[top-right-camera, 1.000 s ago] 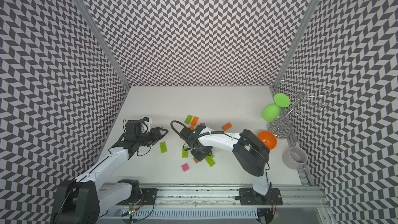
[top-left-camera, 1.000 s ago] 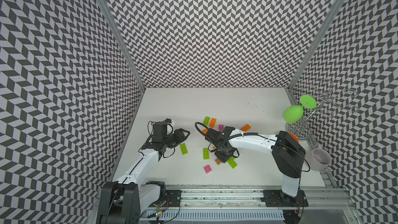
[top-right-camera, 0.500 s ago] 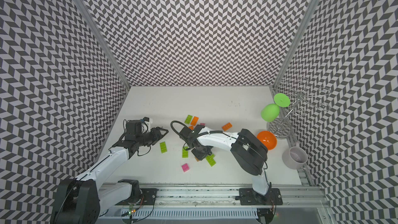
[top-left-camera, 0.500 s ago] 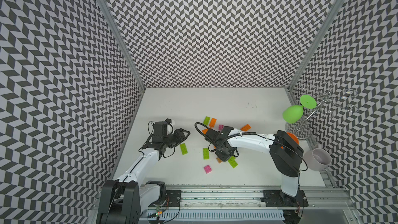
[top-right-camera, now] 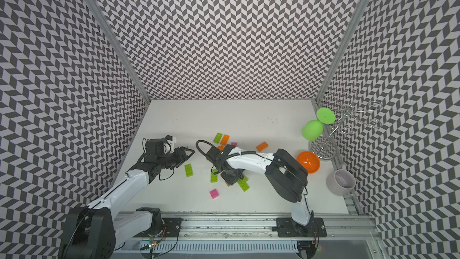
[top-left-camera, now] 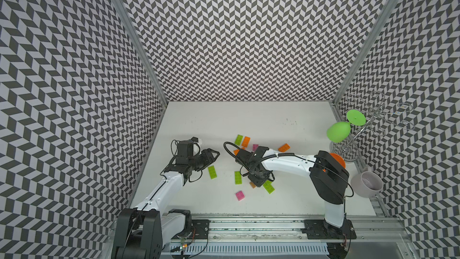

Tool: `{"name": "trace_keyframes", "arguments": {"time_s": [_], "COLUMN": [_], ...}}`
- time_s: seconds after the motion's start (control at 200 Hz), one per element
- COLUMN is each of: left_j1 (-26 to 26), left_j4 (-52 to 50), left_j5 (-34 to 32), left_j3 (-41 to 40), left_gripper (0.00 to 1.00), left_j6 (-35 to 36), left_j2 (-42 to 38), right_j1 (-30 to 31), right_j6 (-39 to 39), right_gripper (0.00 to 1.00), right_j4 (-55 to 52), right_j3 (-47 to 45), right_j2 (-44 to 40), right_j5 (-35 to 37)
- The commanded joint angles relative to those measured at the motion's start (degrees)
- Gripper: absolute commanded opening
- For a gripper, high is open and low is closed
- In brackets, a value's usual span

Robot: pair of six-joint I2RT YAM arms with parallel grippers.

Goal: Assemble a small pinwheel with lego
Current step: Assemble the lego brick with the lego brick.

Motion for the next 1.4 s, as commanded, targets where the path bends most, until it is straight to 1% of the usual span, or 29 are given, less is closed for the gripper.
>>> {"name": "trace_keyframes", "arguments": {"time_s": [0.0, 0.2, 0.346, 0.491, 0.791, 0.866, 1.132, 1.397], "left_j1": [0.3, 0.3, 0.3, 0.3, 0.3, 0.3, 0.3, 0.3], "left_j4": [1.5, 1.1, 1.3, 1.1, 1.6, 1.6, 2.1, 2.4], "left_j5": [-0.2, -0.2, 0.1, -0.1, 0.0, 0.1, 0.5, 0.8], "left_j3": [1.5, 1.4, 1.4, 1.7, 1.8, 1.9, 2.4, 2.6], "left_gripper": [0.58, 0.58, 0.58, 0.58, 0.58, 0.58, 0.58, 0.58], "left_j6": [1.2, 1.2, 1.1, 1.4, 1.3, 1.3, 1.3, 1.7], "left_j2": [0.1, -0.7, -0.8, -0.5, 0.5, 0.5, 1.6, 2.3], "right_j1": [0.1, 0.0, -1.3, -5.0, -10.2, -11.2, -11.1, -9.2], "right_j6": [-1.8, -3.3, -3.6, -1.0, 6.2, 7.0, 3.6, 2.0], "right_gripper": [0.1, 0.09, 0.09, 0.08, 0.09, 0.09, 0.08, 0.08], "right_j4": [5.2, 7.6, 8.7, 10.9, 12.7, 12.8, 8.4, 7.7], "right_j3": [-1.1, -2.2, -2.9, -4.8, -7.9, -8.2, -6.8, -9.9], "right_j2": [2.3, 2.1, 2.3, 1.1, 0.6, 0.7, 3.5, 7.1], "right_j5": [0.8, 0.7, -0.1, -4.7, -9.8, -11.1, -5.2, -4.4]}}
